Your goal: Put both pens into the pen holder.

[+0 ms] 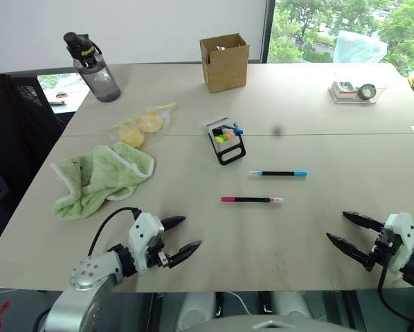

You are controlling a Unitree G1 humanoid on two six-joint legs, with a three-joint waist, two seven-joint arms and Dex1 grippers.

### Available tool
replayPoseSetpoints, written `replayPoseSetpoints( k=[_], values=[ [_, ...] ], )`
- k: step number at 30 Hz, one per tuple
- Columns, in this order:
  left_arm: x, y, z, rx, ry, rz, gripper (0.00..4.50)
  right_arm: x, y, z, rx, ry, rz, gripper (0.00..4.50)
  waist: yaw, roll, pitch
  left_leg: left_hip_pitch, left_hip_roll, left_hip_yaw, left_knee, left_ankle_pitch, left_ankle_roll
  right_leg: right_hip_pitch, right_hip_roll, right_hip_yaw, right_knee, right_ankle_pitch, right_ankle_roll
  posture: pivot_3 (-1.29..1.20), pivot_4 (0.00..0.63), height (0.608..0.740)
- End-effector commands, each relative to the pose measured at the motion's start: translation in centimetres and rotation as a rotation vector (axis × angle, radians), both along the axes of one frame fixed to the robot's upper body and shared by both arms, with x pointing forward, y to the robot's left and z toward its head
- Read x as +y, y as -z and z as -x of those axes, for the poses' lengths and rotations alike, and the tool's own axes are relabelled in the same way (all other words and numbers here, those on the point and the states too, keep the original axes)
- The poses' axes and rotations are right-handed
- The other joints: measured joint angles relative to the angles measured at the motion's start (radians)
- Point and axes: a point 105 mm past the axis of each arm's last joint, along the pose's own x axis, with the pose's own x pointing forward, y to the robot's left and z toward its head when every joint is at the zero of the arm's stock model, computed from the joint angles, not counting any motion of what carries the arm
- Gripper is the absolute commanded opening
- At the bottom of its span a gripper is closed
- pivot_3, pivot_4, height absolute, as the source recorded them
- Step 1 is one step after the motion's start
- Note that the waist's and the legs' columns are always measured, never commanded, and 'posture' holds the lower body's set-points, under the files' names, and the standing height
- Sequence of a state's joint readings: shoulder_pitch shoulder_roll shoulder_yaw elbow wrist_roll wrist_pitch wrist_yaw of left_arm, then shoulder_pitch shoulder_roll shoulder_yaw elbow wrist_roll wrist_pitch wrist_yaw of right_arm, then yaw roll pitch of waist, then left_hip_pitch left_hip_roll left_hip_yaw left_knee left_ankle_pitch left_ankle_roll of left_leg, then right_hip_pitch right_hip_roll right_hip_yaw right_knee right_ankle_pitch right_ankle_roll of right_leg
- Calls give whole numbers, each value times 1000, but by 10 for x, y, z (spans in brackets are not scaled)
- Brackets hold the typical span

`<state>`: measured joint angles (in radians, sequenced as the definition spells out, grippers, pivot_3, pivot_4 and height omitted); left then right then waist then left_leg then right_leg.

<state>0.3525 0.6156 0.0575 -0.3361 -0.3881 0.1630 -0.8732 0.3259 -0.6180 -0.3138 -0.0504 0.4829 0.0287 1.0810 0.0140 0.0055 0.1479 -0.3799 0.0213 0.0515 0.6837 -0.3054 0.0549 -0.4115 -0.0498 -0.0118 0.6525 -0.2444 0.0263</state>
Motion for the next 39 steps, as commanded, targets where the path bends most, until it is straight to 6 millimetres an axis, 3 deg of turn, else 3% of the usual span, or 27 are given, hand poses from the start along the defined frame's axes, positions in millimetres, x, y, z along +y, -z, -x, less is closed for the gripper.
replayPoseSetpoints(
  k=[1, 18, 28, 33, 39],
  values=[
    [-1, 14, 3, 63, 2, -4, 4118, 1, -5, 0, -29, -11, 7, 4439, 0, 0, 0, 0, 0, 0, 0, 0, 0, 0, 0, 0, 0, 0, 0, 0, 150, 736],
    [-2, 11, -10, 28, 20, -17, 4118, -2, -4, -4, -88, 25, 9, 4439, 6, 1, -1, 0, -1, 0, 1, 0, 0, 0, -1, 0, 1, 0, 0, 0, 150, 736],
    [4, 9, -15, 17, 23, -35, 4118, 9, -3, -9, -83, 26, 24, 4439, 5, 1, -1, 0, -1, 0, 1, 0, 0, 1, -1, 0, 1, 0, 0, 0, 150, 736],
    [9, 4, -23, -12, 35, -49, 4118, 22, -9, -26, -78, -34, 66, 4439, 2, 1, 0, 1, -1, 0, 2, 1, -1, 0, -1, 0, 2, 0, 0, 0, 150, 736],
    [19, -22, -21, 86, 114, 47, 4118, 65, -31, -58, -112, -226, 50, 4439, -5, -4, 3, 0, 0, 0, 2, 2, -1, -2, 1, 0, 5, 0, 0, 0, 150, 736]
  ],
)
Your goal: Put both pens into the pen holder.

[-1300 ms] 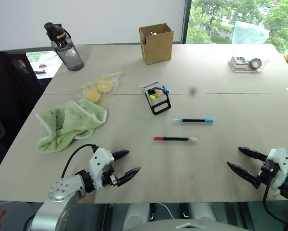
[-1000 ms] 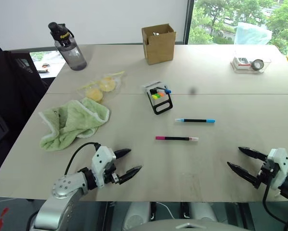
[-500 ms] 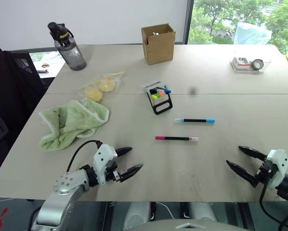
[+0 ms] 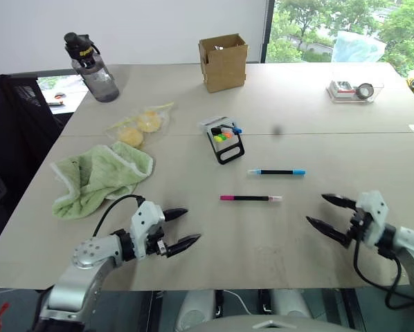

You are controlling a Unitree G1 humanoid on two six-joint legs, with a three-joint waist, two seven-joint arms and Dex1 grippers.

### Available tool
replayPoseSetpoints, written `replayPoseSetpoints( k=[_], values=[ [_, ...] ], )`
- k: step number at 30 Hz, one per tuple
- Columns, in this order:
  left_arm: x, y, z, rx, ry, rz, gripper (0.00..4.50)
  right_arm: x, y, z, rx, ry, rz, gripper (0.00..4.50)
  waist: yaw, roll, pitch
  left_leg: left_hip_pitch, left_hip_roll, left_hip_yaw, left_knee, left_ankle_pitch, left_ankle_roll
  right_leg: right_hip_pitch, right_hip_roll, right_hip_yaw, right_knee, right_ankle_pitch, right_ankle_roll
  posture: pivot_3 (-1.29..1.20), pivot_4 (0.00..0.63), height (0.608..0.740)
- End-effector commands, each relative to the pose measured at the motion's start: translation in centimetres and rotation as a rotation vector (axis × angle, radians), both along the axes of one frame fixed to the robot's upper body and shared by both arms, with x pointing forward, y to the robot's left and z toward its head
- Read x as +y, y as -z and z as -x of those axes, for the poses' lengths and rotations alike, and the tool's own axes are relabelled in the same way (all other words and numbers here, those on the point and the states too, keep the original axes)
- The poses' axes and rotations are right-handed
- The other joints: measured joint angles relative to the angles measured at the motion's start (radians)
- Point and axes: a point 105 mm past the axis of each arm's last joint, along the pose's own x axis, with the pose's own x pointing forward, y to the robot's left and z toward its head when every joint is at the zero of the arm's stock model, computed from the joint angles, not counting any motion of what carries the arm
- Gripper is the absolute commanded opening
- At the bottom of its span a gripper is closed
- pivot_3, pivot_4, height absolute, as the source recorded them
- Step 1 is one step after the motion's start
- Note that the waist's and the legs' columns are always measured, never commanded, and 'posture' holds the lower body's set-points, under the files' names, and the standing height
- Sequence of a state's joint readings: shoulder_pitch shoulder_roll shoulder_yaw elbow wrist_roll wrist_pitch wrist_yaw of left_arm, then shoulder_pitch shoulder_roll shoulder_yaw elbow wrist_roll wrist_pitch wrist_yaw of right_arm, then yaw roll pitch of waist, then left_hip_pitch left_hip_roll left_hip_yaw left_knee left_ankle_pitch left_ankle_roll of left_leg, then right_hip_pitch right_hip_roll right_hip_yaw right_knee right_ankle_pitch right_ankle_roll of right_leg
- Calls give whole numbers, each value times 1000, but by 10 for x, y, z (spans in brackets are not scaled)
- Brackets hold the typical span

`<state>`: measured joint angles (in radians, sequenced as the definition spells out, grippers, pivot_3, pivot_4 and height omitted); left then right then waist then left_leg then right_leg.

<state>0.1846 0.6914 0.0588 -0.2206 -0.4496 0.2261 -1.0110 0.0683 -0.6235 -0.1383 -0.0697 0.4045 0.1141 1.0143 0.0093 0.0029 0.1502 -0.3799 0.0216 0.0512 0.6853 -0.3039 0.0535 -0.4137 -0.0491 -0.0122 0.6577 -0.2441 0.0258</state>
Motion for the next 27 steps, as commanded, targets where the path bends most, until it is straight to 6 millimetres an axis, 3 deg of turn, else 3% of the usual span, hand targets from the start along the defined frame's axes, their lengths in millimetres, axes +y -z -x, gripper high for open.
replayPoseSetpoints(
  k=[1, 10, 16, 20, 26, 27],
  values=[
    [13, -16, 2, 65, 10, 46, 4118, 22, -14, -12, -41, -115, 10, 4439, 0, -2, 2, -1, 0, 0, 0, 0, 0, -1, 0, 0, 0, 0, 0, 0, 150, 736],
    [10, -70, 11, -102, 131, 43, 4118, 55, -8, -29, -64, -382, 89, 4439, 3, -11, 12, -6, -1, -2, 0, 0, -1, -1, -2, -4, -5, 0, 1, 0, 150, 736],
    [0, -79, 17, -176, 154, 9, 4118, 60, 5, -28, -61, -472, 134, 4439, 2, -10, 12, -5, -1, -2, -1, 1, -2, -1, -3, -5, -5, 0, 0, 0, 150, 736],
    [2, -73, 18, -178, 140, -37, 4118, 64, 6, -32, -91, -481, 138, 3216, 0, -10, 12, -4, -1, -2, -1, 0, -1, 0, -3, -4, -4, 0, 0, 0, 150, 736],
    [1, -74, 7, -212, 125, -34, 4118, 63, 10, -34, -94, -473, 149, 256, 3, -11, 12, -3, -1, -2, 0, 1, -3, 0, -2, -4, -1, 0, 0, 0, 150, 736],
    [-1, -74, 5, -218, 134, -31, 4118, 63, 10, -34, -97, -472, 147, 46, 2, -11, 12, -2, -1, -2, 0, 2, -3, 1, -2, -4, -1, 1, 0, 0, 150, 736]
  ],
)
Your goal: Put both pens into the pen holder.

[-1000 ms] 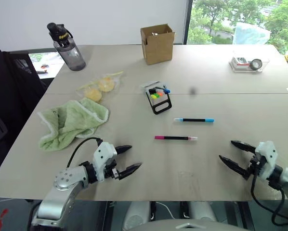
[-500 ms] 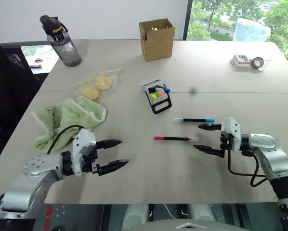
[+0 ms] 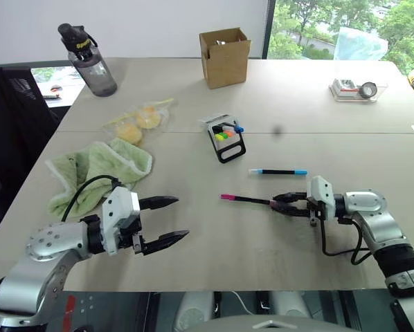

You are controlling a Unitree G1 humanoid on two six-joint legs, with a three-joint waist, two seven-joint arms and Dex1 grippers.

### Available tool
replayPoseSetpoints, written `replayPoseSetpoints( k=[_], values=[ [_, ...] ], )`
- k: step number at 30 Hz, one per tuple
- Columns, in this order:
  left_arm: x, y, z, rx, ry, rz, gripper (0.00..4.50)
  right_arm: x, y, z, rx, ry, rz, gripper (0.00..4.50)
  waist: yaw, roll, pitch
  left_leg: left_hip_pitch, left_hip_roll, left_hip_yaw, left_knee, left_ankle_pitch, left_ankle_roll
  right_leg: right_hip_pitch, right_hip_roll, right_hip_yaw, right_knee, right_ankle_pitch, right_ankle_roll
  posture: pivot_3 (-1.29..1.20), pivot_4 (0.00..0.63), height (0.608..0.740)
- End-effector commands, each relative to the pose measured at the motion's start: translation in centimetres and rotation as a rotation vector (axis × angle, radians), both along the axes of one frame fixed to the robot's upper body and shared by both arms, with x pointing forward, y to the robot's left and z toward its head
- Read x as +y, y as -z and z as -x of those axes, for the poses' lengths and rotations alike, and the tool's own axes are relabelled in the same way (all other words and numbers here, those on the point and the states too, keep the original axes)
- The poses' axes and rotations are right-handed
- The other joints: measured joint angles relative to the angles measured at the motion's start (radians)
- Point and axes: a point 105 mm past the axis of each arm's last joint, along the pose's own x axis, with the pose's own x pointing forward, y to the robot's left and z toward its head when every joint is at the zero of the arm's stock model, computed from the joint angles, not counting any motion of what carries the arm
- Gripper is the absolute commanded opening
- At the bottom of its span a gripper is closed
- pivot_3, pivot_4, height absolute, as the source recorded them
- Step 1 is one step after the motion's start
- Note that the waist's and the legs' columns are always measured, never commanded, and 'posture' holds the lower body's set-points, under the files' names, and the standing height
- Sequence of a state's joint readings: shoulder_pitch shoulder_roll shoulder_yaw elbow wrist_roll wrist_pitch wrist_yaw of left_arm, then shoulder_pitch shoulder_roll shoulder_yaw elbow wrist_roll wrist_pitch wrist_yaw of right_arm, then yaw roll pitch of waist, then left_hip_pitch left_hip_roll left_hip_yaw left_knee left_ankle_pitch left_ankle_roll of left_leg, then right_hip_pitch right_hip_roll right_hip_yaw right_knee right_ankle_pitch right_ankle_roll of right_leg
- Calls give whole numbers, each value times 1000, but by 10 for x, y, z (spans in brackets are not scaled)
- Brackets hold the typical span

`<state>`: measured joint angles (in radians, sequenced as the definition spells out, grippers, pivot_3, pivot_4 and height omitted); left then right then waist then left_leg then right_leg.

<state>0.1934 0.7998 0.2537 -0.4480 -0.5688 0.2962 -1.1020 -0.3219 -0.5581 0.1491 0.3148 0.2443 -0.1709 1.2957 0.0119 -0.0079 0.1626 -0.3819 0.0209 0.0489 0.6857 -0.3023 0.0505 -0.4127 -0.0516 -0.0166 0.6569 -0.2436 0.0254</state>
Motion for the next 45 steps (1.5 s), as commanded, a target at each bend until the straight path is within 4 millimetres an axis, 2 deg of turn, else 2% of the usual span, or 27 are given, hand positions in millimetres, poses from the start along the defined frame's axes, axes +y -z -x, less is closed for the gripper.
replayPoseSetpoints(
  k=[1, 5, 8, 10, 12, 16, 18, 24, 29, 32, 34, 39, 43, 45],
  values=[
    [-4, -5, -6, -40, 20, 3, 4118, 0, -2, -4, -18, 8, 5, 45, -1, 0, 0, 0, 0, 0, 0, 0, 0, 0, 0, 0, 0, 0, 0, 0, 150, 736],
    [-8, -6, -14, -38, 24, 36, 4118, 0, -7, -3, -4, 32, -31, 45, -2, 0, 0, 1, 0, 0, 1, 0, 0, 1, 0, 1, 1, 0, 0, 0, 150, 736],
    [-15, -5, -22, -13, -1, 70, 4118, -4, -18, 2, -15, 42, -68, 45, 0, 0, 0, 1, 0, 0, 1, 0, 0, 1, 0, 0, 1, 1, 1, 0, 150, 736],
    [-23, -2, -27, 0, -13, 54, 4118, -9, -20, 7, -30, 29, -1, 45, 1, 0, 0, -1, 0, -1, 1, 0, 0, 0, 0, 0, 1, 2, 3, 0, 150, 736],
    [-35, -3, -27, -11, 55, 26, 4118, -11, -24, 12, -32, 11, 97, 45, 3, 2, 1, -2, 0, -1, 1, 0, 0, -1, 0, 0, 1, 2, 3, 0, 150, 736],
    [-55, -13, -47, -65, 149, -26, 4118, 9, -67, 17, -43, -18, 44, 45, 1, 0, 2, -1, -1, -1, 1, 0, 0, -1, 0, -1, 2, 2, 3, 0, 150, 736],
    [-64, -20, -58, -89, 205, -56, 4118, 13, -82, 20, -52, -42, 63, 45, -1, 0, 2, -1, -1, -2, 1, 1, -1, -1, 1, -1, 3, 2, 3, 0, 150, 736],
    [-76, -36, -89, -153, 339, -195, 4118, 7, -104, 24, -73, -64, 266, 45, 2, -1, 3, -3, -2, -2, 2, 1, -1, -2, 8, -3, 1, 2, 4, 0, 150, 736],
    [-99, -57, -97, -186, 521, -239, 4118, 5, -130, 13, -152, -7, 386, 45, 1, -2, 4, -12, -2, -2, 4, 3, -4, -10, 9, -3, 1, 2, 4, 0, 150, 736],
    [-116, -66, -103, -225, 584, -217, 4118, 9, -143, 4, -211, 60, 351, 45, 2, -3, 4, -20, -2, -2, 7, 4, -5, -16, 10, -4, 2, 2, 5, 0, 150, 736],
    [-125, -74, -112, -258, 571, -174, 4118, 11, -152, 0, -213, 126, 244, 45, 3, -3, 5, -20, -2, -2, 7, 4, -5, -16, 10, -4, 1, 2, 5, 0, 150, 736],
    [-123, -109, -127, -307, 470, 40, 4118, -20, -138, 1, -168, 296, 130, 45, 4, -4, 5, -31, 0, -7, 18, 4, -5, -21, 10, -7, 4, 2, 5, 0, 150, 736],
    [-105, -126, -133, -295, 376, 179, 4118, -40, -124, 22, -102, 340, -12, 45, 2, -4, 5, -32, 0, -8, 19, 3, -5, -22, 10, -9, 6, 2, 6, 0, 150, 736],
    [-96, -132, -133, -266, 334, 262, 4118, -45, -126, 33, -97, 338, -157, 45, 2, -4, 5, -32, 0, -10, 19, 3, -5, -21, 10, -10, 6, 2, 6, 0, 150, 736]
  ],
)
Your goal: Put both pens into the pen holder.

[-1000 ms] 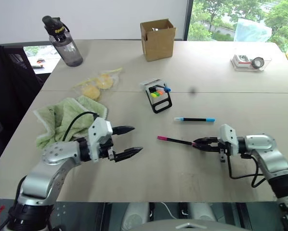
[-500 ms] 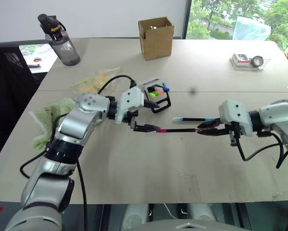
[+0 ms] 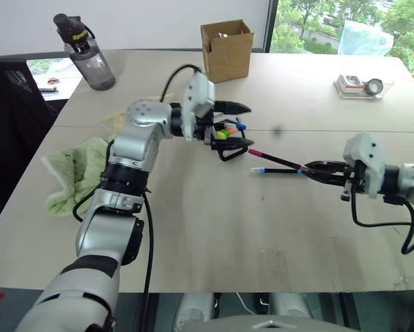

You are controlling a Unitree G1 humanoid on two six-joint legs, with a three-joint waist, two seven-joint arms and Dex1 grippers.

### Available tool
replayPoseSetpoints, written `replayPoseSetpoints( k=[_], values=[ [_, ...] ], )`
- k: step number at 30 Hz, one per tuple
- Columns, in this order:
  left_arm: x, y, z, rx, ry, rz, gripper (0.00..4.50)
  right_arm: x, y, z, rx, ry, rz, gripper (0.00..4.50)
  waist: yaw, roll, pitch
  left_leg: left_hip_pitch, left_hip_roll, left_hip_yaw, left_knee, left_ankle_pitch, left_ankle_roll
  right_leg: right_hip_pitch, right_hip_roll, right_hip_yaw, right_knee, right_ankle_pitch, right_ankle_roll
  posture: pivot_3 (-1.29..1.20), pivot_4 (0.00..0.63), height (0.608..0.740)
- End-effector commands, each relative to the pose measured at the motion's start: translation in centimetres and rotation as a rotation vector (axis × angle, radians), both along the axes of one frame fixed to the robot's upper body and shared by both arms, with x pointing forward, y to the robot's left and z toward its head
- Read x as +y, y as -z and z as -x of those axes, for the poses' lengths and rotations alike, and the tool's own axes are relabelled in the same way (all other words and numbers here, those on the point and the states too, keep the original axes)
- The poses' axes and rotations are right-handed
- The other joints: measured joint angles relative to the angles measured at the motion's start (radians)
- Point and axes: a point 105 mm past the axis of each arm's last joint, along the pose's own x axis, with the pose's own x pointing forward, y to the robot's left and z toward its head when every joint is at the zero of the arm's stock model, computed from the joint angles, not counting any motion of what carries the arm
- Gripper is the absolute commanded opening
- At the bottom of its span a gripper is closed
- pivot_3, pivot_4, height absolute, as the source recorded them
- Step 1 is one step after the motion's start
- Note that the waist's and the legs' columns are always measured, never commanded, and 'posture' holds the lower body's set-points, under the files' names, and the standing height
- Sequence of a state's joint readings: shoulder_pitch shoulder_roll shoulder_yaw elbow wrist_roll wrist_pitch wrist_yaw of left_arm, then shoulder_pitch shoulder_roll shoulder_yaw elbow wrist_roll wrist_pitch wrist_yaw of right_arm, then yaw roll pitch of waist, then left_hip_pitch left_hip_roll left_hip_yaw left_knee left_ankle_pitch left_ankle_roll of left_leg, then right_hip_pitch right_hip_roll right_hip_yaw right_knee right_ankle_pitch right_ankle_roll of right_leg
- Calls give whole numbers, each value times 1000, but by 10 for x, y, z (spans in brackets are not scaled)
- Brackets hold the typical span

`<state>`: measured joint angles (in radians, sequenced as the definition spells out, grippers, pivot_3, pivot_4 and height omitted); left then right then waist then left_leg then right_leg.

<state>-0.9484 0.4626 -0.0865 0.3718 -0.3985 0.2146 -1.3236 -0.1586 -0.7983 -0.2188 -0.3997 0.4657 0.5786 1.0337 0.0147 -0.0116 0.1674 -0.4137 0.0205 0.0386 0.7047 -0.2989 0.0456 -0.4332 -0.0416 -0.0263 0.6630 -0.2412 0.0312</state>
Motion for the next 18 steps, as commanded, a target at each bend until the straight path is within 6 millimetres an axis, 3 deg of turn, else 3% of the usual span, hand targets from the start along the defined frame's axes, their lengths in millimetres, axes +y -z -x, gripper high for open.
replayPoseSetpoints(
  k=[1, 8, 14, 18],
  values=[
    [14, -22, 3, 41, -28, 166, 4118, -2, -24, 19, -123, -34, -195, 45, -1, 0, 0, 0, 0, -1, 0, 0, 0, 0, 0, 0, 0, 0, 0, 0, 150, 736],
    [4, -19, 21, 241, 34, 405, 4118, 38, -51, 20, -184, -129, -561, 45, -5, 0, 0, 9, 1, -1, 1, 0, 0, 7, 2, 3, 4, 0, 0, 0, 150, 736],
    [-9, -31, 36, 366, 122, 594, 4118, 67, -59, 20, -150, -212, -657, 45, 0, 0, 0, 14, 1, -2, 1, 0, -1, 13, 1, 3, 4, 0, 0, 0, 150, 736],
    [-10, -38, 45, 421, 182, 673, 4118, 73, -60, 21, -132, -234, -686, 45, -1, 0, 0, 14, 0, -2, 0, 0, -1, 13, 1, 4, 2, 0, 0, 0, 150, 736]
  ],
)
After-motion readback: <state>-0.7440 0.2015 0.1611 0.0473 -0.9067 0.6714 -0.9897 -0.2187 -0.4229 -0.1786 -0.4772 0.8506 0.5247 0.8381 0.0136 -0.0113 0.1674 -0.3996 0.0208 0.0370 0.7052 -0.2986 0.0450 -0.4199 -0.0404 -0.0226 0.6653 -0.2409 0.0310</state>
